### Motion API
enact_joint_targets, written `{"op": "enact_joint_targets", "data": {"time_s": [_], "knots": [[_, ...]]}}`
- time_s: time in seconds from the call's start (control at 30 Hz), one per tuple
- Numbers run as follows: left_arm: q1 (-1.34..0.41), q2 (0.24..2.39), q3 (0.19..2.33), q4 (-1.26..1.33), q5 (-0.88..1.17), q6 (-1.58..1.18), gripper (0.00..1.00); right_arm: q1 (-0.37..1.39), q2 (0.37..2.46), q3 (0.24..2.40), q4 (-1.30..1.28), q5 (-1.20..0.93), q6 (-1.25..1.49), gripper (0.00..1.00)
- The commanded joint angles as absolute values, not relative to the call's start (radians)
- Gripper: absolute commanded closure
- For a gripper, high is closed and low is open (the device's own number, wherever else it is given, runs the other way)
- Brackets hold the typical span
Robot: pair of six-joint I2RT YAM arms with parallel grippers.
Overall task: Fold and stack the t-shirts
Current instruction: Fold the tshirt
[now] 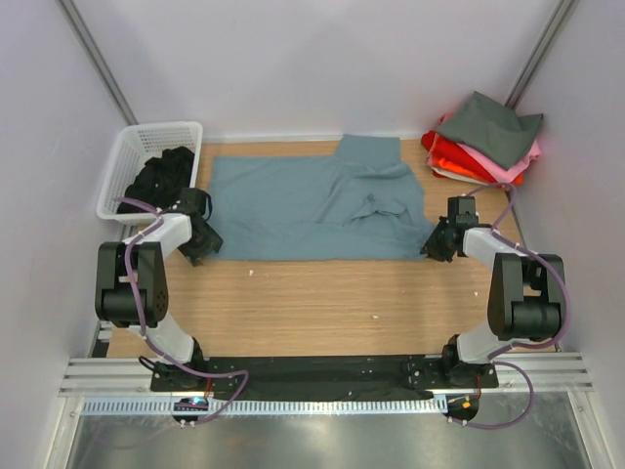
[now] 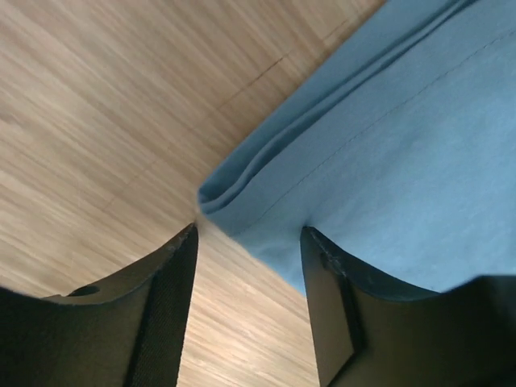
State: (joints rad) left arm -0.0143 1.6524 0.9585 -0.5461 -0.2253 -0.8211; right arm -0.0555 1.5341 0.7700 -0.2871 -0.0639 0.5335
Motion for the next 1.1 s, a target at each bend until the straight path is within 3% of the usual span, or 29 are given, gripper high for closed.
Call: {"op": "enact_joint_targets", "data": {"time_s": [0.0, 0.1, 0.2, 0.23, 0.27, 0.6, 1.07], "knots": [[-0.005, 1.692, 0.997, -0.511, -0.239, -0.830, 0.46, -0.057, 1.555, 0.756, -0.281, -0.063, 0.534, 0.78], [0.029, 1.709, 1.014, -0.505, -0.224, -0.828, 0.58, -0.057, 1.559, 0.756, -0.281, -0.064, 0.534, 0.81], [0.034, 1.723, 1.029, -0.500, -0.216, -0.825, 0.82, -0.055, 1.560, 0.758, -0.279, -0.064, 0.532, 0.89], [0.037, 1.727, 1.035, -0.499, -0.206, -0.822, 0.96, -0.057, 1.560, 0.756, -0.279, -0.063, 0.532, 0.93], [0.038, 1.733, 1.045, -0.500, -0.201, -0.818, 1.00, -0.057, 1.563, 0.756, -0.282, -0.061, 0.532, 0.99], [0.041, 1.611, 0.965, -0.564, -0.131, -0.841, 1.00, -0.064, 1.444, 0.764, -0.397, 0.066, 0.555, 0.99], [0.041, 1.252, 0.778, -0.693, -0.107, -0.882, 1.00, -0.100, 1.197, 0.684, -0.549, 0.161, 0.632, 0.99]]}}
